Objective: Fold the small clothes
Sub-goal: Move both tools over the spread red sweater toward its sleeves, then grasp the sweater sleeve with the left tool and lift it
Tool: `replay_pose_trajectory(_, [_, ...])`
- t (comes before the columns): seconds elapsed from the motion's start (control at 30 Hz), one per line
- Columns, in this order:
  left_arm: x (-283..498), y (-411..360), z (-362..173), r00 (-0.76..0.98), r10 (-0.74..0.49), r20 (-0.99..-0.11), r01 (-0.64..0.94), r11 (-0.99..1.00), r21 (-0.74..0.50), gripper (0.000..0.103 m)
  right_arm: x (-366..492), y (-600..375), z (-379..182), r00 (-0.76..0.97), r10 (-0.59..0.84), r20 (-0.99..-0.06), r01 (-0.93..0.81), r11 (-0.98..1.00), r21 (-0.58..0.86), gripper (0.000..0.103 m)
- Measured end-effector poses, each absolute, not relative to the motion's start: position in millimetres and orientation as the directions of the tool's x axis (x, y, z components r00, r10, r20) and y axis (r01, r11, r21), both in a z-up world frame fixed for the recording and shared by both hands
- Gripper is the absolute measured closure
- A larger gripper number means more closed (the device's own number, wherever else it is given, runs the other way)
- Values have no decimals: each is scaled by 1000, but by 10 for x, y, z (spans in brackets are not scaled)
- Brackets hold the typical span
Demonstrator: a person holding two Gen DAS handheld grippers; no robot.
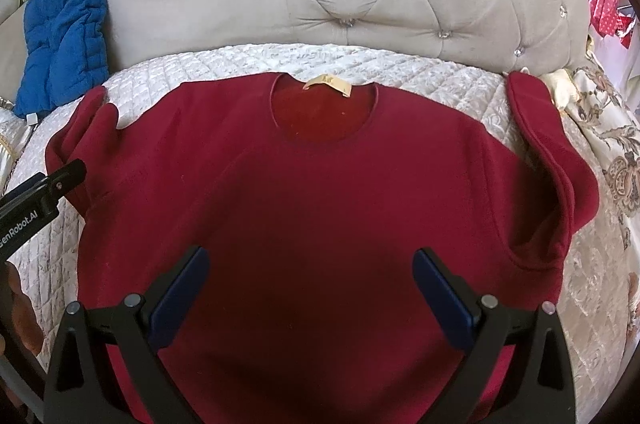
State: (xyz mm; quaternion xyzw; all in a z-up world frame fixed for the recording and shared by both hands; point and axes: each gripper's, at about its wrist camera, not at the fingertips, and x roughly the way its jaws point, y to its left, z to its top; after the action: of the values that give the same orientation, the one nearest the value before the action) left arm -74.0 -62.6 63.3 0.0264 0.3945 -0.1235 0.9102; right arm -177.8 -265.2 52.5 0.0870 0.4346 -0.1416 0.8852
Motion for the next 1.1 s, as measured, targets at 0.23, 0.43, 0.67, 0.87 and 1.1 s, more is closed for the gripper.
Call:
replay_pose_trajectory(0.23, [-737, -626, 630, 658, -200, -726, 242, 969, -48, 45, -1786, -2640, 523, 594, -154, -790, 324, 944, 59, 0])
replay_pose_trajectory(0.43, [-684, -552, 665, 659, -190, -728, 226, 973, -48, 45, -1780, -2648, 504, 586, -145, -797, 328, 942, 70, 0])
replay_pose_trajectory(0.67, [-362, -82, 777, 637, -126, -761, 126, 990, -59, 45, -1743, -2611, 521, 587, -135, -798, 299, 952, 59, 0])
replay_pose_trajectory(0.87, [196, 428, 750, 609, -72, -790, -3, 996, -94, 45, -1721, -2624, 530, 597, -107, -795, 284, 955, 85, 0])
replay_pose_trajectory(1.1, [886, 708, 435, 576, -34, -816, -140, 980, -140, 62, -1720, -2622, 486, 584, -87, -807, 265, 960, 88, 0])
